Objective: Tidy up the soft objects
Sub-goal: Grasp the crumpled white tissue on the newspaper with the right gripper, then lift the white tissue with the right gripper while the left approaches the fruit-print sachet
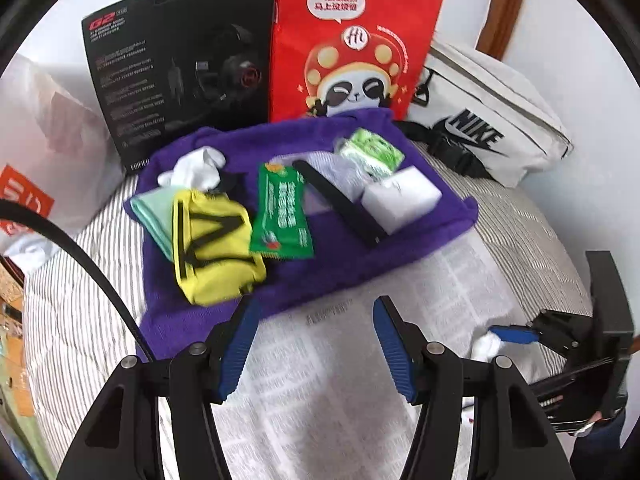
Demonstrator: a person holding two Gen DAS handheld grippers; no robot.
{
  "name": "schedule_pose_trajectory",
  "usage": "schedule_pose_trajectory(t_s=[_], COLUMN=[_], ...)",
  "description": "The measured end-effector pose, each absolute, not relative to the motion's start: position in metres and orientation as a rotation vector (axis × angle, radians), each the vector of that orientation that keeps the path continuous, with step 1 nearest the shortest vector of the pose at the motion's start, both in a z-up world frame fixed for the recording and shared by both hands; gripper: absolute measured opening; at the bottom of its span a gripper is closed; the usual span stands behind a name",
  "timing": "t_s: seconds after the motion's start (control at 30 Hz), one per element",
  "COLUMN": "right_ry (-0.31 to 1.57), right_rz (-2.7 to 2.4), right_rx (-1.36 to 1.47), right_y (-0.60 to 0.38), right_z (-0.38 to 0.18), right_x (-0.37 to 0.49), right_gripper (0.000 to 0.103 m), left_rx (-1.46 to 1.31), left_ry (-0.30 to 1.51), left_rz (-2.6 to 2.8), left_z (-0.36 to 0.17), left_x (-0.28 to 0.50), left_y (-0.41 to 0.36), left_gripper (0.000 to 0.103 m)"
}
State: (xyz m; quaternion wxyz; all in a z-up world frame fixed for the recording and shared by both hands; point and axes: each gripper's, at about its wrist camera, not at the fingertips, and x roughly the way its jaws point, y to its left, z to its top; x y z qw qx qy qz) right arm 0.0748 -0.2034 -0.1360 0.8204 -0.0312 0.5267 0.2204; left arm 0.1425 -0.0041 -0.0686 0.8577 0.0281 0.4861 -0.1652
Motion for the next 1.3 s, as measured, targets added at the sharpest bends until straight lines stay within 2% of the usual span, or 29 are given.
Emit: schedule_pose_trajectory(t_s=[0.3, 0.4, 0.43, 0.47, 0.57, 0.97, 1.3], right_ry=[0.995, 0.97, 0.967, 0.972, 0.992, 0.97, 0.954], right_rz=[0.396, 0.405, 0.4, 0.399, 0.422, 0.397, 0.322], right_rx=[-0.185, -0.159, -0.154, -0.147, -0.102, -0.003, 0.057], right_y=[-0.187, -0.189, -0.19, -0.191, -0.198, -0.231, -0.269], right_z=[-0.143, -0.143, -0.143, -0.142, -0.139, -0.112, -0.096], right_x=[0.053, 0.056, 0.058, 0.06, 0.067, 0.064, 0.051], right_gripper=[0.057, 0.045, 0.036, 0.032, 0.028, 0.028, 0.028], left_rx=[0.045, 0.03, 0.031, 0.033, 0.03, 0.017, 0.086], left_ry=[1.04, 1.057, 1.061, 1.065, 1.078, 1.074, 1.06], left_rz=[-0.314, -0.3, -0.294, -0.289, -0.27, -0.308, -0.416], left_z=[-0.086, -0.095, -0.098, -0.1, -0.105, -0.116, -0.123], left_x=[0.107, 0.096, 0.092, 0.088, 0.079, 0.057, 0.046], left_y=[0.005, 0.011, 0.013, 0.015, 0.022, 0.021, -0.019], left_gripper=[0.057, 0.057, 0.057, 0.057, 0.057, 0.057, 0.064])
